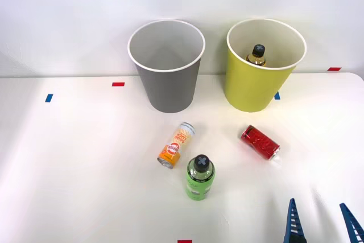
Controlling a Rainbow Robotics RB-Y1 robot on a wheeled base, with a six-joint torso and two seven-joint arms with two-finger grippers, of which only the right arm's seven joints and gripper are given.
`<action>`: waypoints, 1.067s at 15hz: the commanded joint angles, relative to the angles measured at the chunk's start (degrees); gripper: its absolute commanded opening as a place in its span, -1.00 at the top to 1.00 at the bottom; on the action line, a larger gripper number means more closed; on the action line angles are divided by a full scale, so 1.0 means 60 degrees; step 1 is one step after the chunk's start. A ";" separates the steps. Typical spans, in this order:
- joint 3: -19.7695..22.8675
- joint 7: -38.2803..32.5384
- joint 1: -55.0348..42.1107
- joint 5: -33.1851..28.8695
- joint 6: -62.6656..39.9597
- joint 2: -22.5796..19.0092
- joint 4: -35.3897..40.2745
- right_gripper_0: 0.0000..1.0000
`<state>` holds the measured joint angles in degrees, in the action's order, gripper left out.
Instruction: Put cans in the gray bin, plastic bottles in the light green bin
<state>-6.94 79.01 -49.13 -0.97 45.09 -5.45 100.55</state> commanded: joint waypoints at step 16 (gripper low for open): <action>-0.0747 0.2520 0.1113 0.2080 -0.6914 -0.2710 0.4790 -1.00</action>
<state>-11.97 93.70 -45.79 8.46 9.50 -19.88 125.88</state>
